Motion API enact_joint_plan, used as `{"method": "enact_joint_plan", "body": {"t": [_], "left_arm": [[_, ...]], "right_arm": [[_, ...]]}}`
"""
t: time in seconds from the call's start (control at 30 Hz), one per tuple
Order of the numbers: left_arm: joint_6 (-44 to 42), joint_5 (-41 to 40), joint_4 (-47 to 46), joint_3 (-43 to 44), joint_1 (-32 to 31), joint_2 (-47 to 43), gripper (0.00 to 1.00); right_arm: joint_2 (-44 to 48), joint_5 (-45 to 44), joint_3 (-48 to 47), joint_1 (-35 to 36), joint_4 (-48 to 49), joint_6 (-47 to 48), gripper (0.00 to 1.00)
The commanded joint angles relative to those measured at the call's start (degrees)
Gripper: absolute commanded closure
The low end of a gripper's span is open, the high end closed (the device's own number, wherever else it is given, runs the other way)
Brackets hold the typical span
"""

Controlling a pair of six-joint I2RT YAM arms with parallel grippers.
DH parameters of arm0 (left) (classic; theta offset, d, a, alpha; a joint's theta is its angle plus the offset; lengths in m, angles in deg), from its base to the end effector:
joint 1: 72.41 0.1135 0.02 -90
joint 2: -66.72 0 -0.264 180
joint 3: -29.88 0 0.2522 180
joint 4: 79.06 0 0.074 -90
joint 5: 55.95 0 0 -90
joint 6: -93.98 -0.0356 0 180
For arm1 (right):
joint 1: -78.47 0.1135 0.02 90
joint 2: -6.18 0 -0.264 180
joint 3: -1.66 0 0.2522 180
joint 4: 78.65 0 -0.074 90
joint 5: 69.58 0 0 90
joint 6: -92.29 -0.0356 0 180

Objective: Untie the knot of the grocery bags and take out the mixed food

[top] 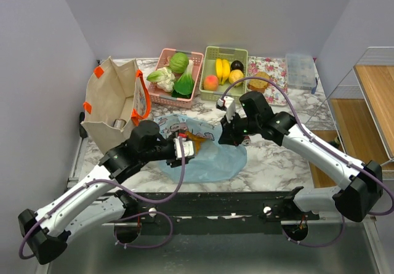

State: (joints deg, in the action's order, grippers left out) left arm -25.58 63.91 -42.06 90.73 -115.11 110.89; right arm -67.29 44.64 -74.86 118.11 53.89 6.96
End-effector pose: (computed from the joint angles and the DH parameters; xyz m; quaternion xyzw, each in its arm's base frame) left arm 0.1133 -0.1287 0.3334 0.5865 0.5537 -0.2732 0.5242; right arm 0.2007 0.1853 0.3055 -0.4152 0.8042 0.2983 0.3032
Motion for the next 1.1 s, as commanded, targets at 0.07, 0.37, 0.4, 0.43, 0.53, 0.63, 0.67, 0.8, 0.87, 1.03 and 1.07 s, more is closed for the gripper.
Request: {"method": "enact_joint_plan", "body": {"t": [0.07,0.37,0.4,0.43,0.53,0.63,0.67,0.8,0.87,1.03,1.07], "left_arm": [[11.9,-15.2,-6.4,-6.7,-3.2,6.0,0.42],[23.1,-25.5,-17.5,-8.3,-3.6,20.2,0.21],[22.7,-25.8,-18.5,-8.5,-3.6,21.7,0.2],[22.2,-26.4,-19.7,-8.9,-3.5,22.8,0.19],[22.4,-27.9,-20.9,-7.4,-3.6,26.9,0.15],[21.8,-28.0,-20.2,-4.1,-3.5,31.7,0.13],[22.8,-28.7,-18.6,-2.3,-3.5,33.2,0.13],[25.1,-29.4,-13.6,1.2,-3.3,37.1,0.13],[27.1,-29.4,-11.1,2.2,-3.3,38.4,0.13],[32.3,-31.9,-10.6,3.1,-3.2,42.0,0.12],[33.1,-32.6,-10.6,3.6,-3.1,43.2,0.11]], "right_arm": [[-0.3,5.3,-1.6,-0.2,1.5,-2.9,0.99],[0.7,3.5,-0.3,-0.2,2.3,-3.4,0.99],[0.7,3.3,-0.3,-0.2,2.2,-3.5,0.99],[0.7,3.2,-0.3,-0.2,2.2,-3.6,0.99],[0.5,1.4,-0.3,-0.2,2.6,-4.3,0.99],[0.3,-1.9,-0.4,-0.3,3.6,-7.0,0.99],[0.1,-3.2,-0.6,-0.3,3.8,-8.0,0.99],[-0.3,-9.3,-1.3,-0.3,4.8,-11.7,0.99],[-0.4,-10.2,-1.3,-0.3,4.9,-12.3,0.99],[-0.4,-8.6,-0.4,-0.3,4.8,-12.2,0.99],[-0.4,-8.4,-0.3,-0.3,4.7,-12.1,0.99]]}}
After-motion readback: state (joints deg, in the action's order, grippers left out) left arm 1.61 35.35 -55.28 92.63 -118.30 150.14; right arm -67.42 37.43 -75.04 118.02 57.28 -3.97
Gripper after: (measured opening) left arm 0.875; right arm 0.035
